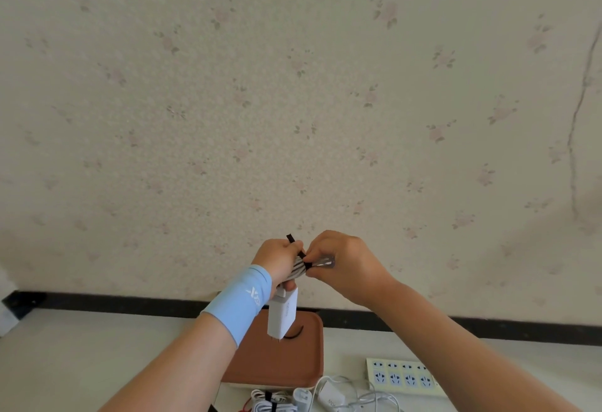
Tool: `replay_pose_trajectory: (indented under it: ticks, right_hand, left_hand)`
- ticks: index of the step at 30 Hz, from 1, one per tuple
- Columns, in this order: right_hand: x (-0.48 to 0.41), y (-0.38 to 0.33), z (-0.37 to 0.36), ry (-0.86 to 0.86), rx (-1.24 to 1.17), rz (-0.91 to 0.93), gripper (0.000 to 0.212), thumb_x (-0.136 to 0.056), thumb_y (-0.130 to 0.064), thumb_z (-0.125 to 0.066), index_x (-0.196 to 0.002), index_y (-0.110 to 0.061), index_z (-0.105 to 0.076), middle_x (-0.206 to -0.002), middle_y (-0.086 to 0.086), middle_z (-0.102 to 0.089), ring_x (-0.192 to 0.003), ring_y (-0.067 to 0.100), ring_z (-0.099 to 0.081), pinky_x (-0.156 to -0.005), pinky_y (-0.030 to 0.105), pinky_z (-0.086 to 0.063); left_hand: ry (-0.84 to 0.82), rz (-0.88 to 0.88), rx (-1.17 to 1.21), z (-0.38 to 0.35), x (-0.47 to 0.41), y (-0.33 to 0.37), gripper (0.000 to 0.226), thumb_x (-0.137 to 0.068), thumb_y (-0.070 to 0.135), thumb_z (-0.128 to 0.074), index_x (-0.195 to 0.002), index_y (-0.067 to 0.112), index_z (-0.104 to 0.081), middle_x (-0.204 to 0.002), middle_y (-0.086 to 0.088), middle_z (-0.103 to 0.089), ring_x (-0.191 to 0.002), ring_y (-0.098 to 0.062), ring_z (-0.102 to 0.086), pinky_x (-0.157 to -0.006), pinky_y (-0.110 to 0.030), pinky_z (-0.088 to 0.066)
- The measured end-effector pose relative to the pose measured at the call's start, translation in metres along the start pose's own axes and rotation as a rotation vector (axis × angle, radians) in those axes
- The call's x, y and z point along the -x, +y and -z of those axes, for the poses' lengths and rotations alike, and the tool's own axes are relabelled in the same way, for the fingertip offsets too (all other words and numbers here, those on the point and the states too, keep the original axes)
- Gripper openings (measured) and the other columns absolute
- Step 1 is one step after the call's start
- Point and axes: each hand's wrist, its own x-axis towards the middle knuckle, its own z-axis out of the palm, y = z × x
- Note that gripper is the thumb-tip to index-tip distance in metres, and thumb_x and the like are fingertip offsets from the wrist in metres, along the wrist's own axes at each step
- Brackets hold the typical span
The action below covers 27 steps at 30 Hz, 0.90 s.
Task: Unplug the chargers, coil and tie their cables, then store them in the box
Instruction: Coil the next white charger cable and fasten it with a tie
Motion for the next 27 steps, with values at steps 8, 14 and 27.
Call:
replay_pose_trajectory:
  ticks: [8, 14, 27]
  right_hand:
    - [0.003, 0.001, -0.005, -0.054, 0.234, 0.035, 0.031, -0.080, -0.006, -0.075, -0.108, -0.016, -0.067, -0.102, 0.000, -0.064, -0.090, 0.018, -0.061, -0.078, 0.031, -0.054]
    - [0.002, 0.002, 0.014, -0.257, 0.237, -0.366, 0.032, -0.086, -0.035, -0.077, -0.114, -0.023, -0.065, -0.103, -0.011, -0.063, -0.089, 0.010, -0.059, -0.077, 0.023, -0.049]
    - [0.001, 0.002, 0.021, -0.057, 0.200, -0.122, 0.036, -0.079, -0.014, -0.082, -0.072, -0.019, -0.047, -0.072, -0.007, -0.050, -0.062, 0.007, -0.041, -0.057, 0.018, -0.033]
  left_hand:
    - [-0.026, -0.102, -0.155, -0.009, 0.001, -0.002, 0.034, -0.096, 0.033, -0.052, -0.074, 0.009, -0.060, -0.064, -0.009, -0.061, -0.049, -0.024, -0.054, -0.054, -0.029, -0.048]
    - [-0.126, -0.245, -0.161, -0.006, 0.014, 0.006, 0.036, -0.101, 0.031, -0.050, -0.084, 0.002, -0.063, -0.064, -0.012, -0.067, -0.048, -0.027, -0.064, -0.049, -0.030, -0.052]
    - [-0.204, -0.359, 0.048, 0.006, 0.024, 0.010, 0.020, -0.091, 0.021, -0.069, -0.083, 0.003, -0.074, -0.078, -0.016, -0.075, -0.070, -0.034, -0.074, -0.071, -0.037, -0.061]
